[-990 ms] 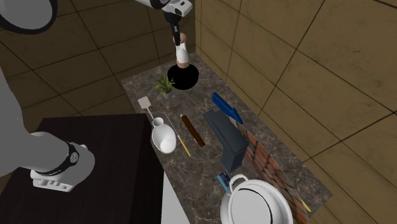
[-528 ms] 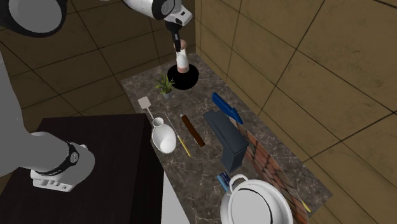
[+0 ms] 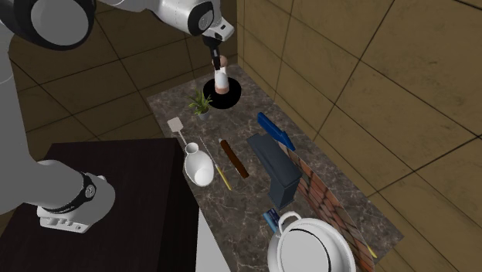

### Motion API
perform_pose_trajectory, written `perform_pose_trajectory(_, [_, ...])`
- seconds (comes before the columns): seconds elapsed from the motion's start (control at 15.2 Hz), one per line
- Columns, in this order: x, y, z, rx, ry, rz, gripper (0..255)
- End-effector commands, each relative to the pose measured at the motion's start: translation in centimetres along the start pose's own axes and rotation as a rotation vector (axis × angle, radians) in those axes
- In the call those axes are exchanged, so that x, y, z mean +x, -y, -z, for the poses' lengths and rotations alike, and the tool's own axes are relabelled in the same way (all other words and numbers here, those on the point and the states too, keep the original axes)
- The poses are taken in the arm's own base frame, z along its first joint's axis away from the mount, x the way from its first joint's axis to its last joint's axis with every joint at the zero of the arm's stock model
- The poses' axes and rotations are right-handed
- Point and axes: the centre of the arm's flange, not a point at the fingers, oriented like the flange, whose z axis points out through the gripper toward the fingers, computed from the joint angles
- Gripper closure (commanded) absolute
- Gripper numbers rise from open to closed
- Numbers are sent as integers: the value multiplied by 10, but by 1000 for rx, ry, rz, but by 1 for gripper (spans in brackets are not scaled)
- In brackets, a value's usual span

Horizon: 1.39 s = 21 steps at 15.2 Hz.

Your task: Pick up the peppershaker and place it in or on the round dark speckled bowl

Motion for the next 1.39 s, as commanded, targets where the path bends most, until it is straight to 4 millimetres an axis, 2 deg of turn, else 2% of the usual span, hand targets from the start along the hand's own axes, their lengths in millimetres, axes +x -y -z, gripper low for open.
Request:
perform_pose_trajectory(0.0, [0,0,-1,1,-1,0,255])
perform_pose_trajectory(0.33, [0,0,-1,1,-1,0,255])
perform_pose_trajectory(0.4, [0,0,-1,1,-1,0,0])
perform_pose_trajectory(0.73, [0,0,-1,1,-1,0,0])
perform_pose_trajectory(0.99, [0,0,49,1,-1,0,0])
perform_pose_trajectory(1.32, [0,0,49,1,-1,0,0])
